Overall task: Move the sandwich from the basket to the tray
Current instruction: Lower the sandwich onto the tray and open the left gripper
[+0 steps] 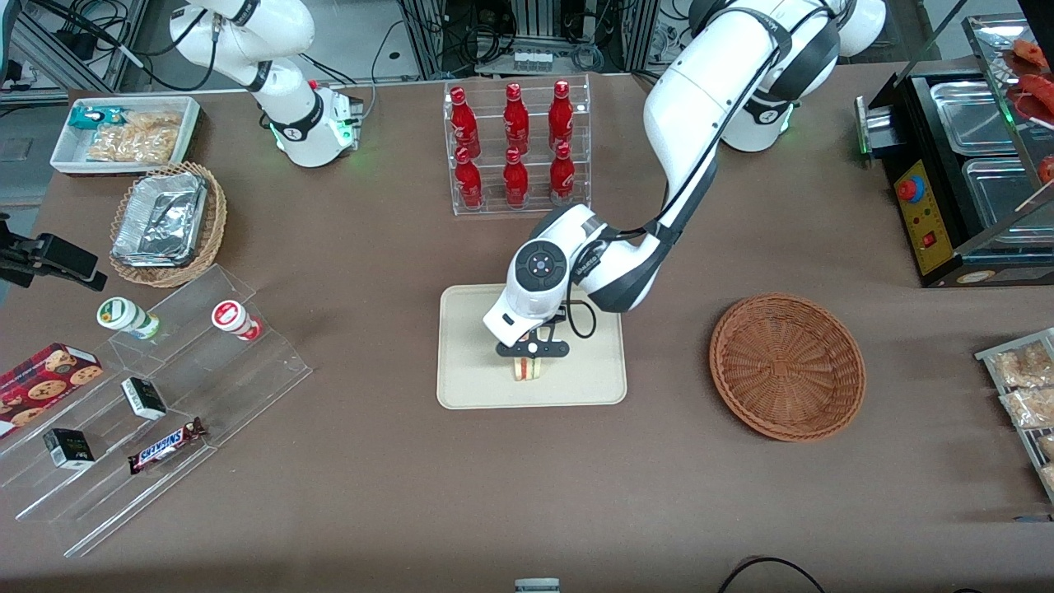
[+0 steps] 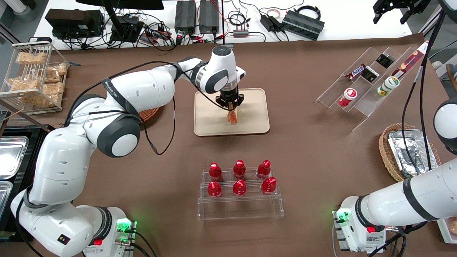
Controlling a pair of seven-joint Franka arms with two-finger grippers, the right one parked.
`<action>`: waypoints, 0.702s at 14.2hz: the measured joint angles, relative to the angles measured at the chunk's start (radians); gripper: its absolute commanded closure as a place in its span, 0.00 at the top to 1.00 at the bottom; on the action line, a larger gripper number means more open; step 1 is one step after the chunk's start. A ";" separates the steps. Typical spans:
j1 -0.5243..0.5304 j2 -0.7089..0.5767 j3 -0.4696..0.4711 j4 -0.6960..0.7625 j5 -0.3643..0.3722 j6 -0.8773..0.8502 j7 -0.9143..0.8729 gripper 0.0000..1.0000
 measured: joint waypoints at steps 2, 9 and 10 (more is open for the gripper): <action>0.003 -0.001 0.003 0.005 0.000 0.002 -0.003 1.00; 0.008 -0.170 0.046 0.036 0.032 -0.228 -0.005 1.00; 0.009 -0.202 0.065 0.037 0.059 -0.259 -0.001 1.00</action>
